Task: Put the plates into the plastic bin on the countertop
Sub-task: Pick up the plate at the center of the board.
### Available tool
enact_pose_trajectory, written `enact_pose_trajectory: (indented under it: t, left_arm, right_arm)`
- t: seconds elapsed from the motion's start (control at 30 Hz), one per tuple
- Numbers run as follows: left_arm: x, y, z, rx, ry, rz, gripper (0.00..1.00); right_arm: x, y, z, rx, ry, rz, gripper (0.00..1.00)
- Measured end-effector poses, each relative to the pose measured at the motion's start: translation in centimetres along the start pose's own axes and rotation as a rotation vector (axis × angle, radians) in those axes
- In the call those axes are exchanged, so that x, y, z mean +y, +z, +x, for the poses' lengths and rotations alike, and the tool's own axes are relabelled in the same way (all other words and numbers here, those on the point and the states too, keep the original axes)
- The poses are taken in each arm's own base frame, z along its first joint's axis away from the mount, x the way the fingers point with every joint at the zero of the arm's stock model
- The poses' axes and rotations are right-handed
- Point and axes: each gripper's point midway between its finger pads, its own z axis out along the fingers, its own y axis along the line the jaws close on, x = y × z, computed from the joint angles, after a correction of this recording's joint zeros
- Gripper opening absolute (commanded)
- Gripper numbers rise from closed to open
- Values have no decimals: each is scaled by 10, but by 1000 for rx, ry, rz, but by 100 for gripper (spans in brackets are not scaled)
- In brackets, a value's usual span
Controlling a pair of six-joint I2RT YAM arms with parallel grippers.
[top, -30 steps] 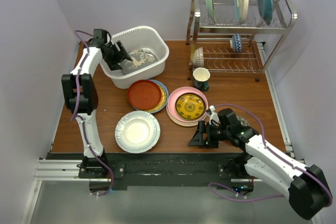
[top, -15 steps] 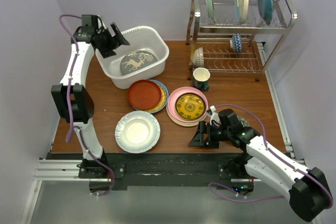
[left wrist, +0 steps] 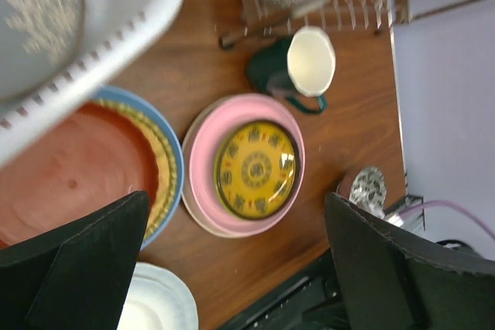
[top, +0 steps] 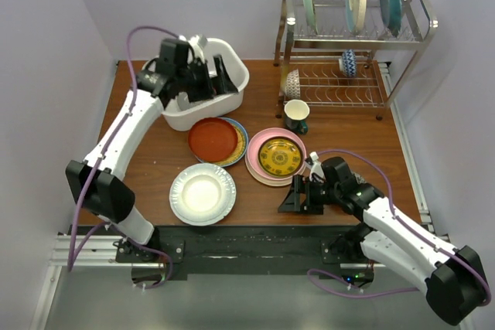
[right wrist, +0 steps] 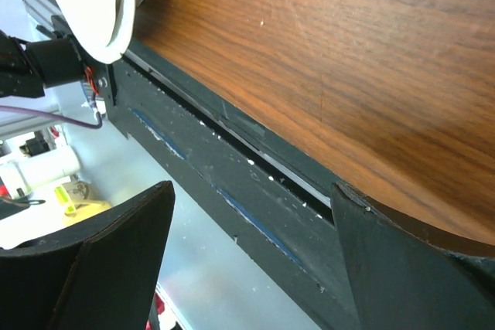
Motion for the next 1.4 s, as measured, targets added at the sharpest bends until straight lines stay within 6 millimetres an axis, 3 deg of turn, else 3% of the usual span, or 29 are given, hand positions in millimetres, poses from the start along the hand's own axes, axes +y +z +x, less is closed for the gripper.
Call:
enact_pose_trajectory:
  t: [0.1,0.23,0.53,0.83,1.1,1.4]
  left_arm:
    - [9,16,47,100,-24,-19,99]
    - [25,33,88,177,-56,-60,98]
    - [6,54,150,262,-48,-17,93]
    - [-9,85,175,296,-33,18,89]
    - [-3,109,192,327,-46,-5,83]
    - [10,140,207,366,-50,-36,79]
  right_arm:
    - [-1,0,0,2,4,8,86]
    - [-4,1,1,9,13,24,85]
    - [-11,-3,-18,-67,35,121,84]
    - [-3,-9,-64,-176,68,176,81]
    - [-32,-28,-106,-322,192,238,79]
    - [-36,-17,-116,-309,212,217,79]
